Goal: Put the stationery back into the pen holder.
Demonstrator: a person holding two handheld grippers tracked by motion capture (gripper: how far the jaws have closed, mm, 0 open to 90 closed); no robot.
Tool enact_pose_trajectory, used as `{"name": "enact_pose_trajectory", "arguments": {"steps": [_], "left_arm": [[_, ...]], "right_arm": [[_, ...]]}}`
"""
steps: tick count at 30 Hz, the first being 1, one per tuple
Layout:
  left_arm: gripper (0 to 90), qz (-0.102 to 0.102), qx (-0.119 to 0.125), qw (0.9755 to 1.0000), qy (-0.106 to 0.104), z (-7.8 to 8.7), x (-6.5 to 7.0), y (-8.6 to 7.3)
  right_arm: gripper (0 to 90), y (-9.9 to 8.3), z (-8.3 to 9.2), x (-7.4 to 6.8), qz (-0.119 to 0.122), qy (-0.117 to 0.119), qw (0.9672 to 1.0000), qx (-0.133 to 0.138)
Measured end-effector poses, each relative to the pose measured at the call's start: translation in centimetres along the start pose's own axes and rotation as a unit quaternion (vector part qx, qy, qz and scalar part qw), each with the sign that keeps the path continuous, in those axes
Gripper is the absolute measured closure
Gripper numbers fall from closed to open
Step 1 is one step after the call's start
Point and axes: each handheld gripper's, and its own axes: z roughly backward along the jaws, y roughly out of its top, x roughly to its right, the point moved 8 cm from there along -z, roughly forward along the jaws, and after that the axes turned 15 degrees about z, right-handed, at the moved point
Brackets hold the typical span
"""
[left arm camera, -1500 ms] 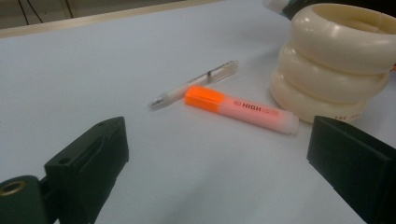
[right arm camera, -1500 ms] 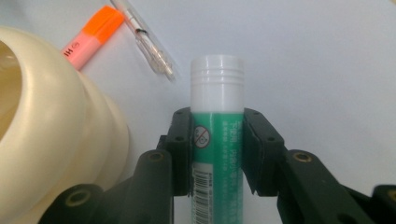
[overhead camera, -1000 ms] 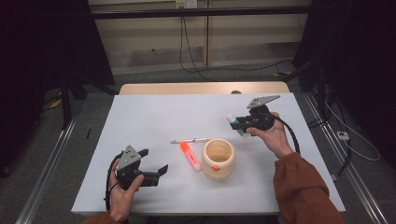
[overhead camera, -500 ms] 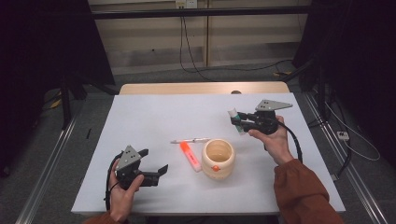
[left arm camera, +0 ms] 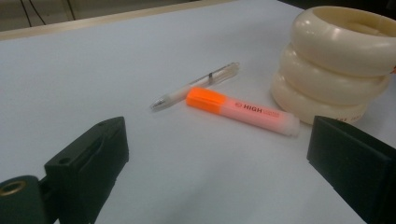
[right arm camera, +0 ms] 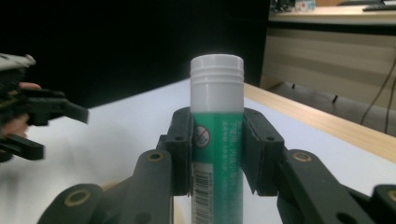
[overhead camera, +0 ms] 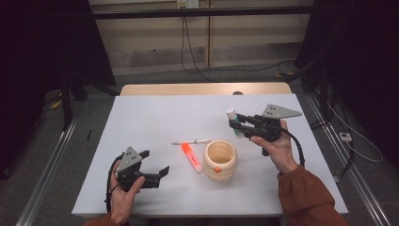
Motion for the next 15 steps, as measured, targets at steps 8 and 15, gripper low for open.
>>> {"name": "enact_pose_trajectory", "arguments": {"steps": [8,15], "left_arm": [[5.4,0.004,-0.001,1.0,0.003,-0.1,-0.1,0.0],[5.4,0.007,0.001,1.0,0.002,0.0,-0.1,0.0]], "right_arm": [[66.6,1.5,0.4,-1.1,-0.005,0.013,0.9994,0.03],[66.5,2.3,0.6,-2.6,-0.011,0.031,0.9985,0.043]]}}
